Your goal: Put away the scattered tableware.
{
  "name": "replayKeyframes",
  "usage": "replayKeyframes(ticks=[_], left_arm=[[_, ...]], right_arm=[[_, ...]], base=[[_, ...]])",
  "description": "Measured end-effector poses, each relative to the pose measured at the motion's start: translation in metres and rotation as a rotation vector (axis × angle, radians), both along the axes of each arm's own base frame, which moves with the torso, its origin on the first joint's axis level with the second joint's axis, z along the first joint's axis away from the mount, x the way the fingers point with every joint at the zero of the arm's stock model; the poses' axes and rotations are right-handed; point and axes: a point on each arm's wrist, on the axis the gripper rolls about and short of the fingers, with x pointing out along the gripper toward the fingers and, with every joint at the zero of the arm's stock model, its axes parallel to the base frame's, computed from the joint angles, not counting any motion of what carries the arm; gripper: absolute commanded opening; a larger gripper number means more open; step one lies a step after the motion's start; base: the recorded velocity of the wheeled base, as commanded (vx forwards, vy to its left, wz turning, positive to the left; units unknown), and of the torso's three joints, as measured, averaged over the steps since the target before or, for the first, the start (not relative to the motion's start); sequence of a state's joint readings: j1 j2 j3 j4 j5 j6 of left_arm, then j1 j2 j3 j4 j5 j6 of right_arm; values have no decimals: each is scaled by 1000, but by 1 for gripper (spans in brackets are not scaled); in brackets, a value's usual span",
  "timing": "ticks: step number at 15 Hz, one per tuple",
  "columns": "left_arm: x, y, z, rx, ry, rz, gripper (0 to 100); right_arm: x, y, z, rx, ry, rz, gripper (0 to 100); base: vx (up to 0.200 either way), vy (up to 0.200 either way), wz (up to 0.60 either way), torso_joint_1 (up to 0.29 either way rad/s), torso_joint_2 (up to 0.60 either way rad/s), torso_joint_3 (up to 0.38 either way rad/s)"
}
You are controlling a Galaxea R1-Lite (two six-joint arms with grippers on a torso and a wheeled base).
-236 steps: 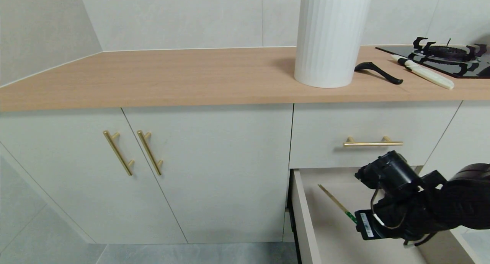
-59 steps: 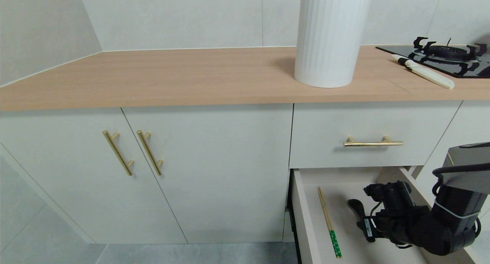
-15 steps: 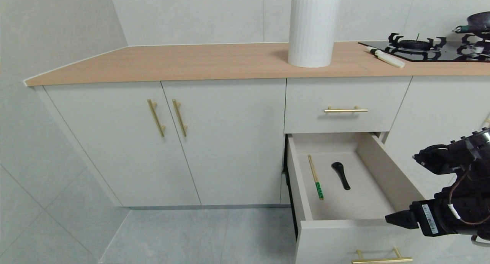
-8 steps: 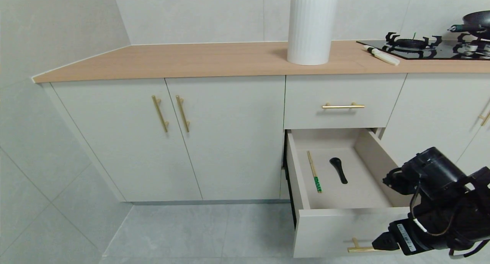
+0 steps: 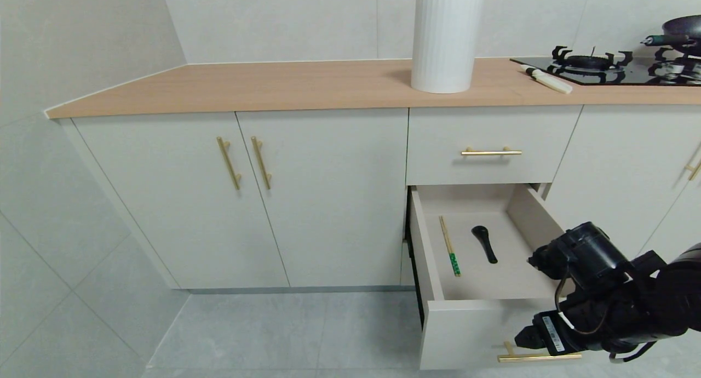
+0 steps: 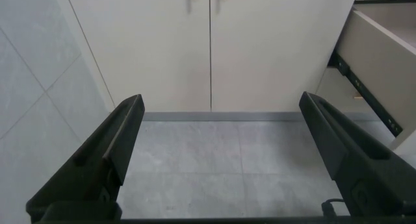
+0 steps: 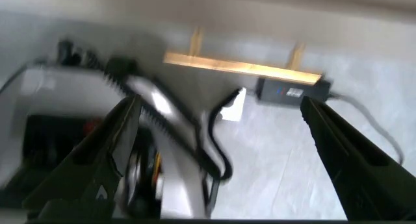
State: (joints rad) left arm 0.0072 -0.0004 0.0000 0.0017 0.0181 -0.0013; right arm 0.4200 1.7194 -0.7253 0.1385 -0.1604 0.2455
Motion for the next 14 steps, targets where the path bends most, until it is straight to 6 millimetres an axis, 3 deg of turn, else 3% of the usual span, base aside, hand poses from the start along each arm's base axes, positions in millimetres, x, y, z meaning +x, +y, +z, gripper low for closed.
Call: replayKeyframes(ticks=[6,14], left_arm=[[0,0,0,0,0,0,100],[0,0,0,0,0,0,100]], right_arm=[[14,-3,-5,-7,-37,-42,100],[63,2,1,22,-126,-75,100]], base=[[0,0,0,0,0,0],[0,0,0,0,0,0]])
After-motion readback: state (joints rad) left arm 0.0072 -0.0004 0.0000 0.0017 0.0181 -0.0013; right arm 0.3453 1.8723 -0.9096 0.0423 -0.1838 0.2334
